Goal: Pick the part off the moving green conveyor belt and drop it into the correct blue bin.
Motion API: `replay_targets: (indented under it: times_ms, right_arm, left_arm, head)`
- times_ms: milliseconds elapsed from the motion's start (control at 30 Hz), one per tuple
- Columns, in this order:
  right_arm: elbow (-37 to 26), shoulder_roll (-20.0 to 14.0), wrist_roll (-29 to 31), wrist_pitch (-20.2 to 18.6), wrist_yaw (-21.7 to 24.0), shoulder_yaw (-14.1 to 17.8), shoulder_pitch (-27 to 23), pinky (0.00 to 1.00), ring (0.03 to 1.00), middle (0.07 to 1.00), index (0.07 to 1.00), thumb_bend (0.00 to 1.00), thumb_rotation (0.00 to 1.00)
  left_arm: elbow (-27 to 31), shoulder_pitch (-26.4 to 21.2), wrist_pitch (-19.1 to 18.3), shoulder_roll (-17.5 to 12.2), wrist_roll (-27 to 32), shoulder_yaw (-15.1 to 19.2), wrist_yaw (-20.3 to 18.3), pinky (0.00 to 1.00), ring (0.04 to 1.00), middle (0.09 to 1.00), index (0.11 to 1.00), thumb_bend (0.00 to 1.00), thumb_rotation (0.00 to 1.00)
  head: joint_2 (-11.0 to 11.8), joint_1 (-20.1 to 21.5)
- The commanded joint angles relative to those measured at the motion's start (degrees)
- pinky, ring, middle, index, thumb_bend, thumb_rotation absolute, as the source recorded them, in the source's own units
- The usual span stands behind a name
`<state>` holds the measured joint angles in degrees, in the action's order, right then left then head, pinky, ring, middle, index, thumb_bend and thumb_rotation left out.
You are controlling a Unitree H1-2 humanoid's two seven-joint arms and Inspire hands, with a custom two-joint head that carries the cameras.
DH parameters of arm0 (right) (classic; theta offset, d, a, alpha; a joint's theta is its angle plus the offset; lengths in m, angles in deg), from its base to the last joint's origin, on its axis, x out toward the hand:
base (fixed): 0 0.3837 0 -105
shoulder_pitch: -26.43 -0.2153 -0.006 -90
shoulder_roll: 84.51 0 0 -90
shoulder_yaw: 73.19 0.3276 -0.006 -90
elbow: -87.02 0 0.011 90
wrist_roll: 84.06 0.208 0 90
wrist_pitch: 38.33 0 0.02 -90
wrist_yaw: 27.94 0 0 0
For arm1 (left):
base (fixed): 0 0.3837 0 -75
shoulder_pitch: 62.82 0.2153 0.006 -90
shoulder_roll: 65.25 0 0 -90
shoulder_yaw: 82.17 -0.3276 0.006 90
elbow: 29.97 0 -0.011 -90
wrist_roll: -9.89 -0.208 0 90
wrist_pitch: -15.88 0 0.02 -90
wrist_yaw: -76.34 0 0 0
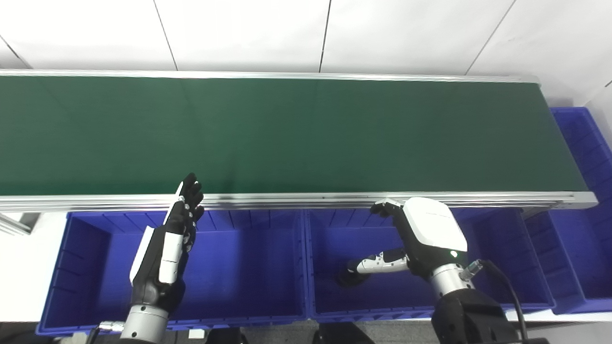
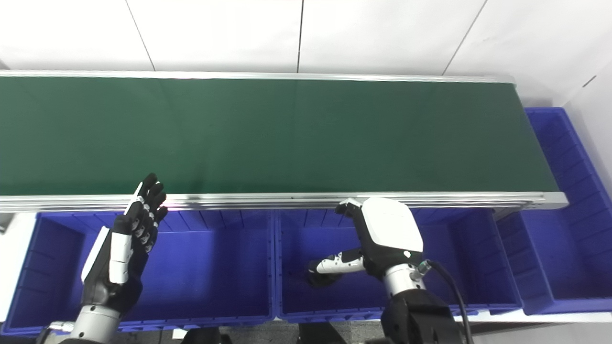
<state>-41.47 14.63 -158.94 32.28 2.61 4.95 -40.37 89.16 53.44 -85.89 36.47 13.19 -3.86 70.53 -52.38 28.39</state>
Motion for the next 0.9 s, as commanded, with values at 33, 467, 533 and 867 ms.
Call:
replay_targets:
  times_ms: [33, 467, 533, 867]
  right_arm:
    - [-2.2, 0.1, 1.0, 2.8, -1.6, 0.6, 0.6, 0.53, 0.659, 0.726, 0.734, 1.0, 0.51]
    - [-6.4, 15.7, 40.4, 2.2, -12.3, 5.8, 8.5, 0.58, 0.697, 0.776, 0.78, 0.74, 0.88]
    - [-2.8, 20.3, 52.2, 5.6, -16.3, 8.1, 11.3, 0.63, 0.725, 0.792, 0.803, 0.68, 0.9]
    - [18.2, 20.0, 71.2, 31.2, -25.7, 11.2, 12.9, 0.81, 0.847, 0.904, 0.915, 0.81, 1.0]
  left_arm:
    - [2.1, 0.4, 1.0, 0.4, -1.3, -0.8, 0.0, 1.0, 0.999, 1.0, 1.0, 0.72, 1.0]
    - [1.3, 2.8, 3.5, 2.9, -6.7, -3.8, 1.7, 0.99, 0.973, 1.0, 1.0, 0.75, 1.0]
    - [1.0, 3.3, 4.4, 3.4, -7.7, -4.3, 2.0, 0.98, 0.969, 1.0, 1.0, 0.75, 1.0]
    - [-3.7, 4.4, 16.6, 5.2, -13.8, -5.0, 7.4, 0.99, 0.993, 1.0, 1.0, 0.76, 1.0]
  head:
    - [0.2, -0.5]
    - [2.7, -9.1]
    - [3.2, -10.9]
    - [6.2, -18.3]
